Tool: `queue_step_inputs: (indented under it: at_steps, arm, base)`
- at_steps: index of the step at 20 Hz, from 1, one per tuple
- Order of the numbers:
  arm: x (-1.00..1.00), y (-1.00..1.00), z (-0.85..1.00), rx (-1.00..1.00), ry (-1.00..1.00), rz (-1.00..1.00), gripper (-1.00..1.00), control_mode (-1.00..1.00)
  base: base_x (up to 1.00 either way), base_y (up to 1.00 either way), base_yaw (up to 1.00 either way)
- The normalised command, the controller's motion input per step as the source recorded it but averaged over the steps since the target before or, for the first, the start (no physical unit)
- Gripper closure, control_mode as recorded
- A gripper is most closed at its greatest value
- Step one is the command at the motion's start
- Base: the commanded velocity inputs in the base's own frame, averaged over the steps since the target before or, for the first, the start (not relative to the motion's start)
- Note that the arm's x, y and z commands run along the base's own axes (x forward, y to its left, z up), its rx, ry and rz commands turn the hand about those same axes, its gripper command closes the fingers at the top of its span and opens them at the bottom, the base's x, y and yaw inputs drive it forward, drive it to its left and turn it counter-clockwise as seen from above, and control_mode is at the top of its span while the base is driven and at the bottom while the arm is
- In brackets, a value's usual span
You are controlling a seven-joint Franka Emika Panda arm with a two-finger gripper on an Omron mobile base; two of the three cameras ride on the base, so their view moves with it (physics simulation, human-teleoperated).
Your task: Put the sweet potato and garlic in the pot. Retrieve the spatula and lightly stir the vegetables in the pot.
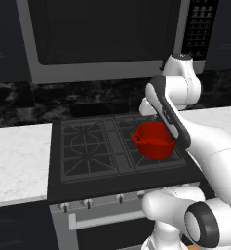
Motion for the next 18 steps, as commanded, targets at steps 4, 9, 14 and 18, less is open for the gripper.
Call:
queue_step_inputs:
  at_steps: [4, 9, 14, 18]
  arm:
    - [-0.12, -0.20, -0.17, -0.02, 0.02, 0.00, -1.00, -1.00]
    - [-0.24, -0.93, -0.55, 0.00, -0.01, -0.25, -1.00, -1.00]
    - [-0.08, -1.00, -0.65, 0.01, 0.00, -0.34, -1.00, -1.00]
    - [0.00, -1.00, -0.49, 0.11, 0.07, -0.34, -1.00, -1.00]
  base:
    - [0.00, 0.00, 0.00]
    - [0.00, 0.00, 0.00]
    - [0.00, 0.00, 0.00]
    - [0.00, 0.00, 0.00]
